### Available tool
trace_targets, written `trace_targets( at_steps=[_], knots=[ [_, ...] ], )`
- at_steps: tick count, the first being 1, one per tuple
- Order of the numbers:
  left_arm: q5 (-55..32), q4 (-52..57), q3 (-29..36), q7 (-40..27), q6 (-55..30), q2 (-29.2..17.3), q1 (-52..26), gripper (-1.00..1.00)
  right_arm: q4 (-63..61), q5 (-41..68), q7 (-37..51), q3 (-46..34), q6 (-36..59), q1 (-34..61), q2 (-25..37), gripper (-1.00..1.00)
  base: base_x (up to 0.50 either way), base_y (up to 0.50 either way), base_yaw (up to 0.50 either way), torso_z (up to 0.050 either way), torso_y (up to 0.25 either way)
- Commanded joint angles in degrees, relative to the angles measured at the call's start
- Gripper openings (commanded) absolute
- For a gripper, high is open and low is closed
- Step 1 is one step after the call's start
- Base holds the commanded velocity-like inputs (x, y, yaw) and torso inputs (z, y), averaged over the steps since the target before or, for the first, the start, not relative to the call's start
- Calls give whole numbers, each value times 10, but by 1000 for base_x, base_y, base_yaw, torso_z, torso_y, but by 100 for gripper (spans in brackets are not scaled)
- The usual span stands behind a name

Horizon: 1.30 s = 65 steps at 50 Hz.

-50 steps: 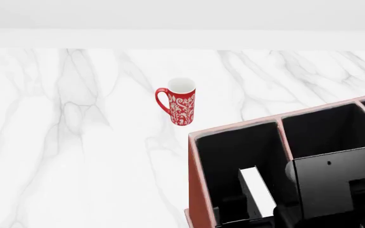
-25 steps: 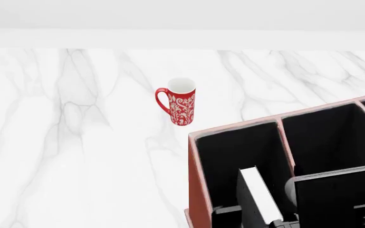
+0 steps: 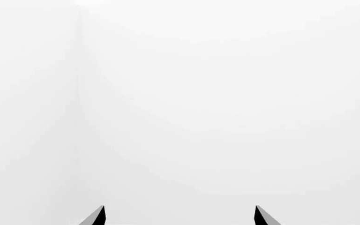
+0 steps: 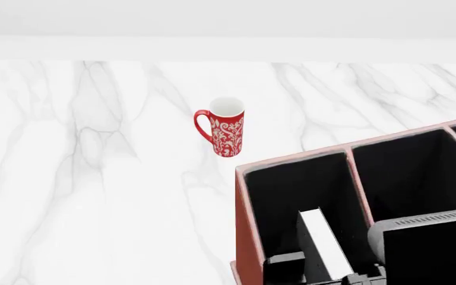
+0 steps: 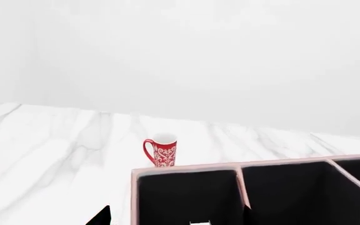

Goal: Pick up the book and place it in the left compartment of the caddy.

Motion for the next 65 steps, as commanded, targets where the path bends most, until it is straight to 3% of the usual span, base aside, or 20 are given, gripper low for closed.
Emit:
trace_targets(
  at_steps=[1, 21, 65],
  knots=[
    [0, 1, 1, -1, 1, -1, 1, 100, -11, 13, 14, 14, -7, 9, 6, 100, 0, 0, 0, 0, 0],
    [-1, 2, -1, -2, 5, -3, 5, 100, -22, 6, 19, 33, -25, 3, 12, 100, 0, 0, 0, 0, 0],
    [-1, 2, 1, -4, 10, -7, 8, 100, -81, -157, -25, 68, -108, -82, -1, 100, 0, 0, 0, 0, 0]
  ],
)
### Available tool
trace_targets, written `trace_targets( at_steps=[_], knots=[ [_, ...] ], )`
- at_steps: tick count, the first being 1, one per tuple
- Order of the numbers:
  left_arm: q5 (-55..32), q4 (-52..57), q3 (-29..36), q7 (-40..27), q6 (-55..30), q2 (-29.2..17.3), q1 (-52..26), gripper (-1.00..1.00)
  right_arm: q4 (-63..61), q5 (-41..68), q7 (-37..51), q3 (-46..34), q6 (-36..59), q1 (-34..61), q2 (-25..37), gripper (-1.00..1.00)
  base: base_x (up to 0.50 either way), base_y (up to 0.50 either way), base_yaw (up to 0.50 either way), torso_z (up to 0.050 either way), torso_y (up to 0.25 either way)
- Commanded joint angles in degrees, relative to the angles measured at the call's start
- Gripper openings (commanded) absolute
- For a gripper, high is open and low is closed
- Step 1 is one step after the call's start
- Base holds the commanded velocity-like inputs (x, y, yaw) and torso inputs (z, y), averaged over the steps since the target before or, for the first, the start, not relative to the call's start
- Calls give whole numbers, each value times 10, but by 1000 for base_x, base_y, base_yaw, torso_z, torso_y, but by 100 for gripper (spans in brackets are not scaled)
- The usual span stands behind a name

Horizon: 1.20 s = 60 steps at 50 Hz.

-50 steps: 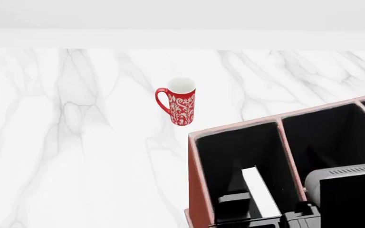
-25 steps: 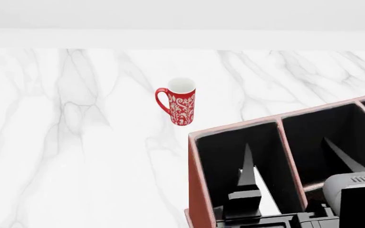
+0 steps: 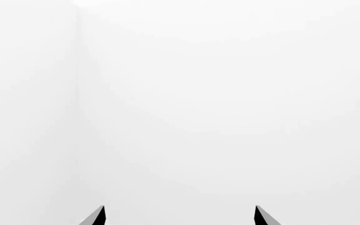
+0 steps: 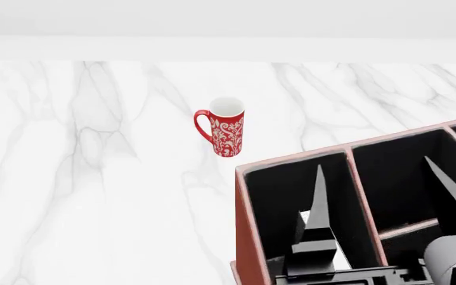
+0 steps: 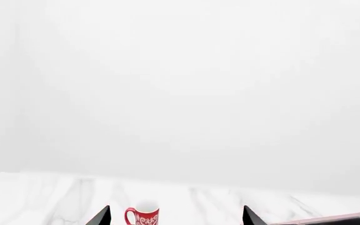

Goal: Pick up the book and place it in the left compartment of the caddy.

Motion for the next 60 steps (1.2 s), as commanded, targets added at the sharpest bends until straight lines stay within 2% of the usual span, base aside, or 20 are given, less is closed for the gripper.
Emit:
trace_targets(
  at_steps=[1, 35, 60],
  knots=[
    [-1, 2, -2, 0, 2, -1, 3, 100, -16, -47, -6, 0, -14, -13, -2, 100, 0, 0, 0, 0, 0],
    [-3, 2, -3, -2, 10, -4, 7, 100, -33, -194, -43, -20, -88, -70, -5, 100, 0, 0, 0, 0, 0],
    [0, 25, -17, 4, 36, -4, 40, 100, -43, -248, -50, 1, -167, -137, 10, 100, 0, 0, 0, 0, 0]
  ],
)
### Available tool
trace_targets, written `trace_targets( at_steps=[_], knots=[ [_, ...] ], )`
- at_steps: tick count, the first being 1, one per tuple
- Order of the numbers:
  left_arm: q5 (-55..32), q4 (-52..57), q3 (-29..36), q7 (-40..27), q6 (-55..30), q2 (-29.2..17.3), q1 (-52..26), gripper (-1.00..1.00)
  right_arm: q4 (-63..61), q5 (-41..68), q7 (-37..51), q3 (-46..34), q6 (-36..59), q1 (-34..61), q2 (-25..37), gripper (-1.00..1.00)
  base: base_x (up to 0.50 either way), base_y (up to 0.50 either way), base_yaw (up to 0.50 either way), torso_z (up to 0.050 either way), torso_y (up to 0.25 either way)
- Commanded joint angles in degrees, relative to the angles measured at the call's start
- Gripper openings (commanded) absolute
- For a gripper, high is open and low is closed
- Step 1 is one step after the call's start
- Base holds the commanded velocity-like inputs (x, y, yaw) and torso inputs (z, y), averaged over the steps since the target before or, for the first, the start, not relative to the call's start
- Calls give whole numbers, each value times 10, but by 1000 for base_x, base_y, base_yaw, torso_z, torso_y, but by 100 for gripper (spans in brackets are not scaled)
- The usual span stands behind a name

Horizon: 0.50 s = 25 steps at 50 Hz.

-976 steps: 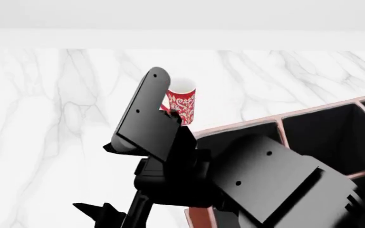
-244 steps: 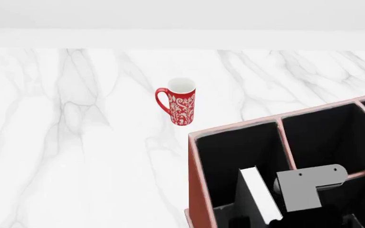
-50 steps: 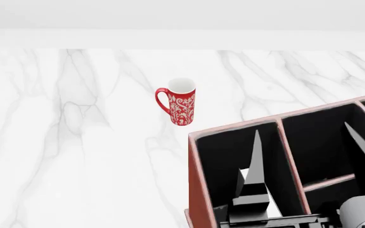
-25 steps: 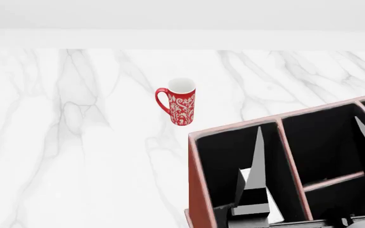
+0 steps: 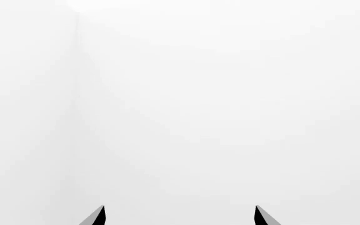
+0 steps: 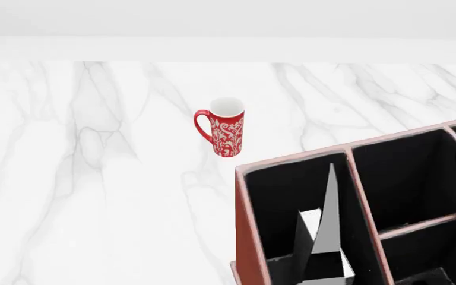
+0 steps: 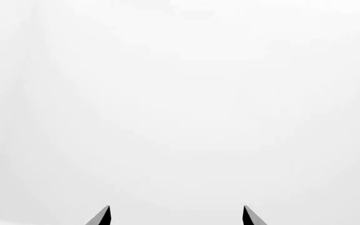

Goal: Pick up the book and place it in the left compartment of the caddy.

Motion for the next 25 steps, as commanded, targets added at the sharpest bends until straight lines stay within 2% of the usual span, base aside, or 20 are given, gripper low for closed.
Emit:
trace_targets(
  at_steps=[1, 12, 25],
  knots=[
    [3, 15, -10, 5, 18, 1, 23, 100, -9, -23, 2, 7, -30, -25, 9, 100, 0, 0, 0, 0, 0],
    [7, 26, -19, 12, 38, 5, 42, 100, -16, -37, 36, -15, -67, -39, 46, 100, 0, 0, 0, 0, 0],
    [19, 26, -7, 12, 37, 3, 39, 100, -17, -28, 143, -103, -157, -5, 166, 100, 0, 0, 0, 0, 0]
  ],
)
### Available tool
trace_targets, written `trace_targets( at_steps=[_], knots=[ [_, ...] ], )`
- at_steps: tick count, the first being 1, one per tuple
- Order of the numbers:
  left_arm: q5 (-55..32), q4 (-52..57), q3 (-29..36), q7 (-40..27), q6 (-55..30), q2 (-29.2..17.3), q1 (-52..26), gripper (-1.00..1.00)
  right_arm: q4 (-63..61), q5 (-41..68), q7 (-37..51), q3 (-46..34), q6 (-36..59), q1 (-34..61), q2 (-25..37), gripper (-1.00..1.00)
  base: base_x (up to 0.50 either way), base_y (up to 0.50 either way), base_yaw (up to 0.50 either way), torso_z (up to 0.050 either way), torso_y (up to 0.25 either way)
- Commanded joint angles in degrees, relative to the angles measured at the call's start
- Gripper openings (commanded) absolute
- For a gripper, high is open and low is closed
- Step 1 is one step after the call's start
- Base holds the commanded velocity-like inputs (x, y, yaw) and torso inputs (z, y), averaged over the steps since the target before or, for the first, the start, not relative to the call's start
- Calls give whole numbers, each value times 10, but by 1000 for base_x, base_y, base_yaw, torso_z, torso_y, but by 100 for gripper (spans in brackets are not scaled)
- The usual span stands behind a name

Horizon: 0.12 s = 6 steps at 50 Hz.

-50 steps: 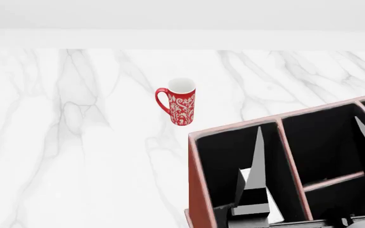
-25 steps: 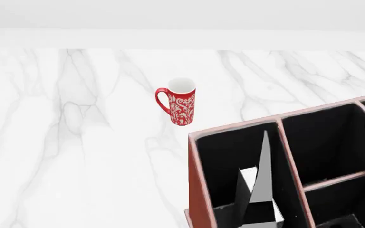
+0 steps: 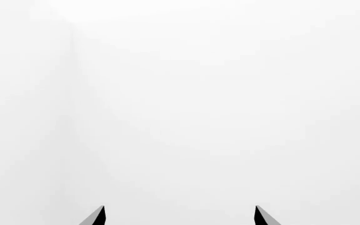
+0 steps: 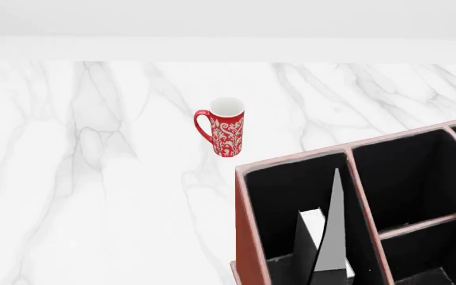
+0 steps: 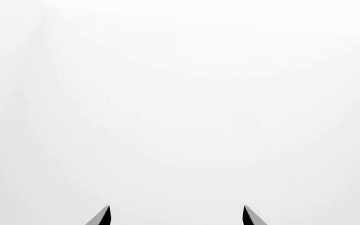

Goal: Pick up the book and place it in the left compartment of the caddy.

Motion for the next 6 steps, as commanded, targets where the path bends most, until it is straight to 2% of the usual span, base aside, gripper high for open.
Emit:
trace_targets(
  at_steps=[1, 6],
  knots=[
    [7, 2, 7, 0, 0, -2, 0, 100, -3, 2, 86, -77, -76, 32, 98, 100, 0, 0, 0, 0, 0],
    [10, -1, 10, 1, 1, -3, -2, 100, -3, -3, 127, -143, -108, 75, 140, 100, 0, 0, 0, 0, 0]
  ],
)
